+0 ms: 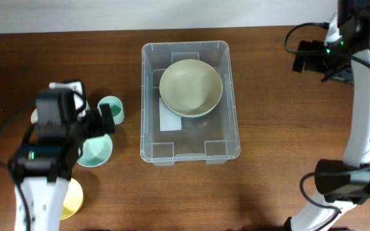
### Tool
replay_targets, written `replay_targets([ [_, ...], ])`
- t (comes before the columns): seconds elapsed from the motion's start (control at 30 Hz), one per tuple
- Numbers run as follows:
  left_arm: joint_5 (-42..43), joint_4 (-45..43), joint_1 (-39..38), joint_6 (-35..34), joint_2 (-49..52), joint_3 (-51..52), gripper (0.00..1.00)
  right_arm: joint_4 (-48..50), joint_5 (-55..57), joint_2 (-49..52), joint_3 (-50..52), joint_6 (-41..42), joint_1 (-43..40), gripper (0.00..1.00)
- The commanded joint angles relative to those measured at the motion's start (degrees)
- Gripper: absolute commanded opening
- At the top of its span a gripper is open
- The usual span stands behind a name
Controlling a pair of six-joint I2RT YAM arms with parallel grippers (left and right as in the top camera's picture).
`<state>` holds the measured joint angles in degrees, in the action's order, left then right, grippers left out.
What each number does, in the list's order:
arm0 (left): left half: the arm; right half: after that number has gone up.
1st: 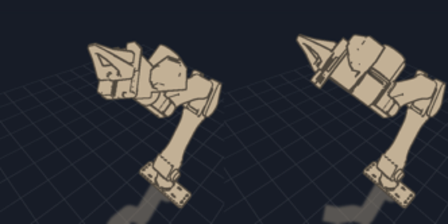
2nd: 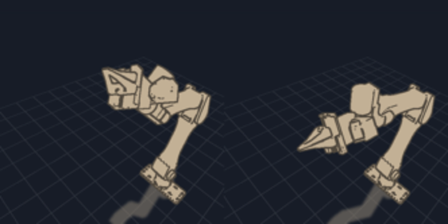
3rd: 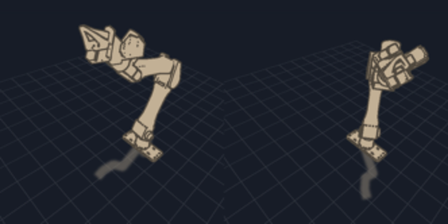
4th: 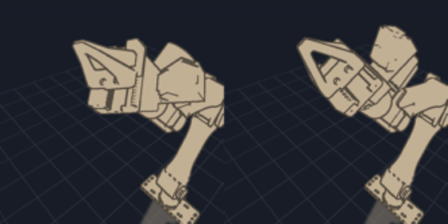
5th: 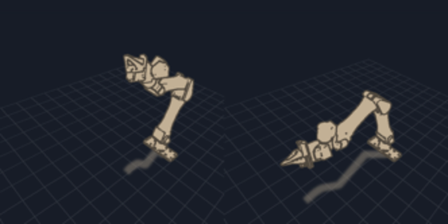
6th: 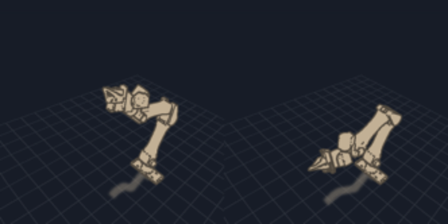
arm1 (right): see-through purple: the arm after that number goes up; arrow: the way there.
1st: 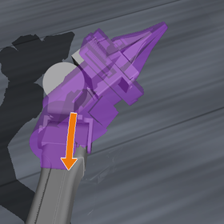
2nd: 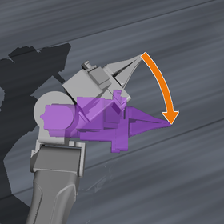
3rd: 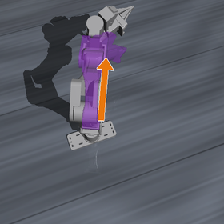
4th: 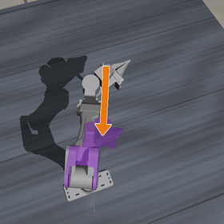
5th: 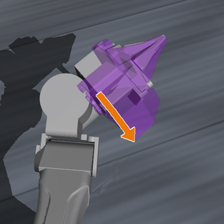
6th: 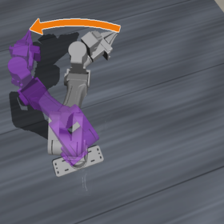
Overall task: Pack container
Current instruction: 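Move the left gripper over the mint-green cup on the left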
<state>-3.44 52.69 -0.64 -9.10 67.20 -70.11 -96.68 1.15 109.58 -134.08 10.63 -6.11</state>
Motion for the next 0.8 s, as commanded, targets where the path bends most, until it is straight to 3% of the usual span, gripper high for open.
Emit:
replay_targets([
  [0.0, -0.4, 0.6, -0.1, -0.7, 3.4, -2.7, 1.00, -0.5, 1.1, -3.3, 4.1, 0.2, 0.2, 0.99],
  [0.23, -0.5, 1.4, -0.1, -0.7, 4.8, -2.7, 1.00, 4.3, 0.6, -21.1, 27.5, 0.4, 0.2, 0.99],
  [0.43, -0.5, 2.2, -0.1, -0.7, 4.8, -2.7, 1.00, 17.2, 0.7, -36.9, 55.9, 0.4, 0.2, 0.99],
  [0.57, -0.4, 0.9, -0.1, -0.7, 4.8, -2.7, 1.00, 24.3, 0.4, -39.1, 67.2, 0.5, 0.2, 0.99],
  [0.77, -0.2, -1.5, -0.1, -0.7, 7.3, -3.6, 0.96, 28.6, -3.7, -35.5, 71.7, 0.4, 0.1, 0.99],
])
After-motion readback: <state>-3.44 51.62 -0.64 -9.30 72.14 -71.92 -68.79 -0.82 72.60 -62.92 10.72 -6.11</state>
